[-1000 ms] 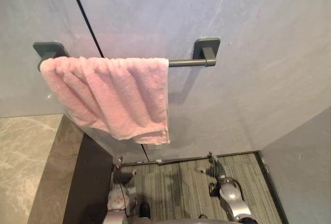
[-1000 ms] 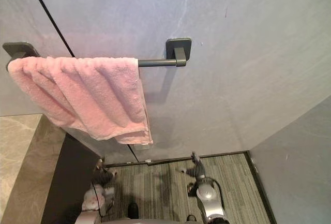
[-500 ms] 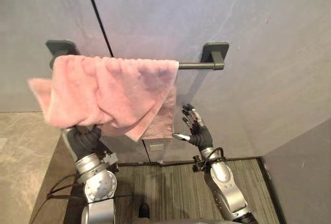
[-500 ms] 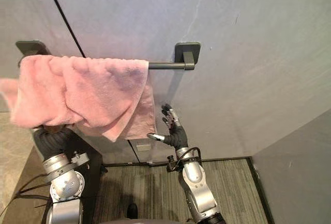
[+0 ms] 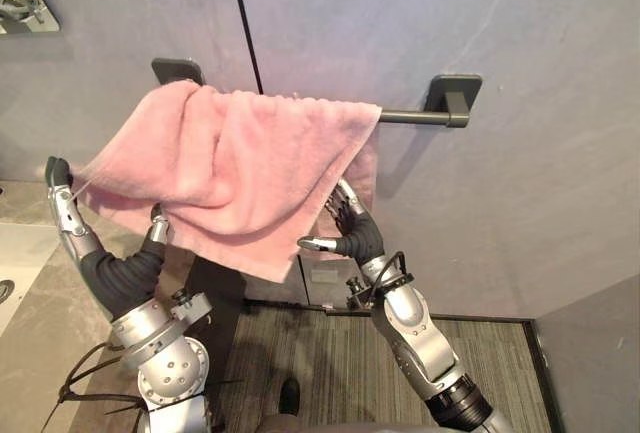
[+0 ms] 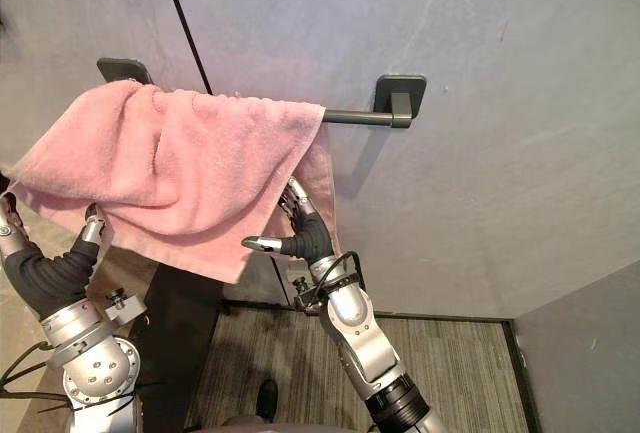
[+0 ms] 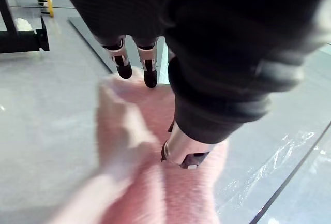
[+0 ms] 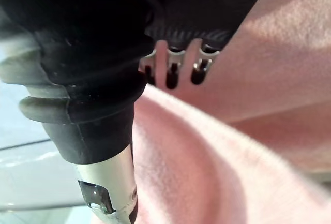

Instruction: Organize washtable

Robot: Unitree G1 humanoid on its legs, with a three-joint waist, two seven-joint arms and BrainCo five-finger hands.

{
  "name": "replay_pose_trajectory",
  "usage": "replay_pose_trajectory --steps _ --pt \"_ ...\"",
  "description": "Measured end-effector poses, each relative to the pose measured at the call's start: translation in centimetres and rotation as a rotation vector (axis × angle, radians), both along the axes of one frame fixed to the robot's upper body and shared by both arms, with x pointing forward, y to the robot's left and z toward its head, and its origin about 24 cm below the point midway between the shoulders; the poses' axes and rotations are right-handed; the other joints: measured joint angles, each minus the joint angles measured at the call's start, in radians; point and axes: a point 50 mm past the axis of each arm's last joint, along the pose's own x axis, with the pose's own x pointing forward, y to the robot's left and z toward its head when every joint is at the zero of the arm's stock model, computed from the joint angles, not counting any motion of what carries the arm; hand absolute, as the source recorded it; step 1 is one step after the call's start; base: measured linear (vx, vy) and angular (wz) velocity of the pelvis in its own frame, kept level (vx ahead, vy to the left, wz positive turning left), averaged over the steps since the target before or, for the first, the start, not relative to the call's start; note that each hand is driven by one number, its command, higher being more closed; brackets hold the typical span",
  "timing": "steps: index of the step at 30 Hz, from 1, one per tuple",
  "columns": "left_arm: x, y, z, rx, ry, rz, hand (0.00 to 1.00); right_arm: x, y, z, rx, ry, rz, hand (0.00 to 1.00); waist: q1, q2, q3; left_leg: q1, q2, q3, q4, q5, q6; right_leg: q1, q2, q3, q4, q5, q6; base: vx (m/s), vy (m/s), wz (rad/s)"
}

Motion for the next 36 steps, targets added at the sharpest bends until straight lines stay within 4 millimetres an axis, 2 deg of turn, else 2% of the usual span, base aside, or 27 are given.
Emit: replay_pose_trajectory --steps 6,9,11,13,17,19,21,25,29,32,36 --pt "0.1 0.0 -0.1 -0.028 0.003 -0.032 0.0 -0.2 -0.1 0.8 0.014 -0.031 -0.001 0.0 -0.001 -0.001 0.0 -0.006 0.004 0.006 -0.001 0.0 0.0 -0.011 0.003 0.007 0.002 -0.001 0.0 -0.01 -0.001 -0.03" --pt "-0.1 0.1 -0.4 -0.032 0.028 -0.041 0.0 -0.4 -0.2 0.2 -0.015 -0.023 -0.009 0.0 -0.002 -0.004 -0.002 -0.005 0.007 0.008 -0.001 0.0 0.0 -0.011 0.006 0.008 0.001 -0.001 0.0 0.0 0.0 0.0" --pt "-0.4 0.5 -0.8 -0.047 0.049 -0.033 0.0 -0.9 -0.4 -1.1 -0.035 0.028 -0.016 0.0 -0.003 -0.007 -0.004 -0.002 0.008 0.009 -0.001 0.0 0.0 -0.009 0.006 0.009 -0.001 -0.001 0.0 0.0 0.0 0.0" --pt "-0.9 0.7 -1.5 -0.055 0.097 -0.027 0.0 -1.7 -1.2 -4.8 -0.085 0.182 -0.031 0.0 -0.003 -0.013 -0.004 0.006 0.008 0.008 -0.001 -0.001 0.0 0.002 0.007 0.008 -0.007 -0.001 0.0 0.0 0.0 0.0" --pt "-1.4 1.1 -3.3 -0.11 0.193 -0.049 0.0 -4.2 -3.1 -10.5 -0.195 0.431 -0.059 0.0 -0.003 -0.018 -0.006 0.008 0.01 0.006 -0.005 -0.001 0.0 0.005 0.011 0.007 -0.018 0.001 -0.002 -0.02 -0.002 0.0" --pt "-1.7 1.2 -4.4 -0.145 0.25 -0.061 0.0 -5.5 -4.3 -12.4 -0.241 0.522 -0.08 0.0 -0.005 -0.02 -0.006 0.01 0.012 0.006 -0.007 -0.001 0.0 0.005 0.013 0.008 -0.019 0.001 -0.002 -0.04 -0.003 -0.02" --pt "-2.1 1.4 -4.9 -0.157 0.281 -0.055 0.0 -5.8 -5.1 -13.2 -0.265 0.559 -0.096 0.0 -0.007 -0.022 -0.005 0.013 0.013 0.006 -0.007 -0.001 0.0 0.006 0.014 0.01 -0.019 0.001 -0.002 -0.03 -0.003 -0.04" --pt "-2.6 2.5 -4.9 -0.152 0.287 0.008 0.0 -5.7 -6.2 -13.4 -0.277 0.567 -0.134 0.0 -0.004 -0.029 -0.008 0.019 0.013 0.006 -0.007 -0.001 0.0 0.011 0.014 0.011 -0.019 0.002 -0.003 0.0 0.0 0.0" --pt "-2.1 3.5 -4.0 -0.138 0.24 0.034 0.0 -4.9 -6.3 -12.9 -0.268 0.544 -0.144 0.0 -0.004 -0.03 -0.008 0.019 0.013 0.007 -0.007 -0.001 0.0 0.01 0.015 0.013 -0.023 0.003 -0.004 0.0 0.001 -0.01" --pt "-0.9 4.2 -2.3 -0.113 0.132 0.068 0.0 -3.0 -5.6 -11.3 -0.257 0.467 -0.134 0.0 -0.004 -0.029 -0.007 0.01 0.015 0.013 -0.007 -0.001 0.0 0.003 0.019 0.023 -0.043 0.021 -0.005 -0.03 0.005 -0.11" --pt "0.3 4.5 -0.4 -0.114 0.003 0.098 0.0 -0.4 -4.0 -8.0 -0.215 0.322 -0.133 0.0 -0.004 -0.026 -0.003 -0.008 0.015 0.032 -0.001 -0.001 0.001 -0.02 0.018 0.041 -0.051 0.039 -0.004 -0.01 0.015 -0.13"
